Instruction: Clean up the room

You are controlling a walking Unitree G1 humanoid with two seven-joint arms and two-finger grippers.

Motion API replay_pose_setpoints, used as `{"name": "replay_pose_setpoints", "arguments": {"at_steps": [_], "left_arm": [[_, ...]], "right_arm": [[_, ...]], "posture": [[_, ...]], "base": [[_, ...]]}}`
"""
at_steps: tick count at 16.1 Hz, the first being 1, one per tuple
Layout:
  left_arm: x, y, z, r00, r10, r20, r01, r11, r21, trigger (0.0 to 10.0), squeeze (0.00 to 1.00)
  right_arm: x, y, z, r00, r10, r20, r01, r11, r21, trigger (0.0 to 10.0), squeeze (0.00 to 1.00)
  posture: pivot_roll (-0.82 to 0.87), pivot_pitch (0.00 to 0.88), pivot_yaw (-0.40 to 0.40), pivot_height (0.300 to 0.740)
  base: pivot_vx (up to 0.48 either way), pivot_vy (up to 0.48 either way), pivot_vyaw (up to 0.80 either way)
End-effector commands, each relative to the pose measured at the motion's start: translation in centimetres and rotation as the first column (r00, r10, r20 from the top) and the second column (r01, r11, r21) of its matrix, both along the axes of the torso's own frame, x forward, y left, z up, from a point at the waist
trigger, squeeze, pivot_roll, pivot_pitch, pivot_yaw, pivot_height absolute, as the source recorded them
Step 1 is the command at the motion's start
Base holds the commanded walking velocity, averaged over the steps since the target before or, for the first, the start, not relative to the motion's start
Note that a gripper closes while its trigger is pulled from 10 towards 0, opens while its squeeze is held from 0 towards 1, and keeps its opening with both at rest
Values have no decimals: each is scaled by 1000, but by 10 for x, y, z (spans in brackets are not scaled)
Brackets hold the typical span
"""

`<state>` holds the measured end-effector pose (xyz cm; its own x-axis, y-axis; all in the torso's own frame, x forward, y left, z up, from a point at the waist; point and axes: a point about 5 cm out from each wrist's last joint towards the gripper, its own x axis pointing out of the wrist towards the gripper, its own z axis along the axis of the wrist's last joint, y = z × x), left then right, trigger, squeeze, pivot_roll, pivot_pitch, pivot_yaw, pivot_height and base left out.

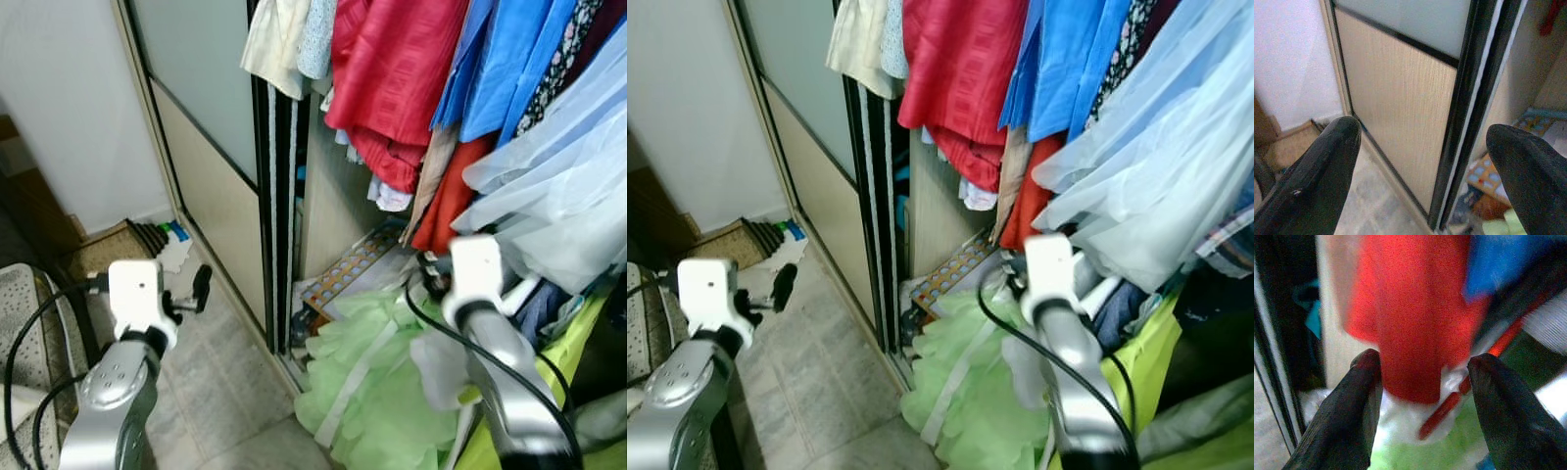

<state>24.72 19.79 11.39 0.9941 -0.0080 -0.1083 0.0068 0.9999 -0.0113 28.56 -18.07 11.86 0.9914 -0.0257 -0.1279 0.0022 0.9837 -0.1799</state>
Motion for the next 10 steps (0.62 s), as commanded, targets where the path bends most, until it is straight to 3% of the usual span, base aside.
{"name": "replay_pose_setpoints", "arguments": {"at_steps": [1,5,10], "left_arm": [[-3,-2,0,1000,0,-9,0,1000,-9,10000,0],[-6,-2,-2,1000,1,-14,-1,1000,0,10000,0],[-4,-5,1,1000,-23,-6,23,999,-28,10000,0]], "right_arm": [[-1,-7,8,999,-28,19,28,1000,-3,10000,0],[-3,-6,9,1000,2,29,0,999,-44,10000,0],[-1,2,12,998,40,40,-38,998,-54,10000,0]], "posture": [[-11,0,-19,740],[-18,0,-25,740],[-13,0,-29,740]], "base": [[0,0,0],[0,0,0],[0,0,741]]}}
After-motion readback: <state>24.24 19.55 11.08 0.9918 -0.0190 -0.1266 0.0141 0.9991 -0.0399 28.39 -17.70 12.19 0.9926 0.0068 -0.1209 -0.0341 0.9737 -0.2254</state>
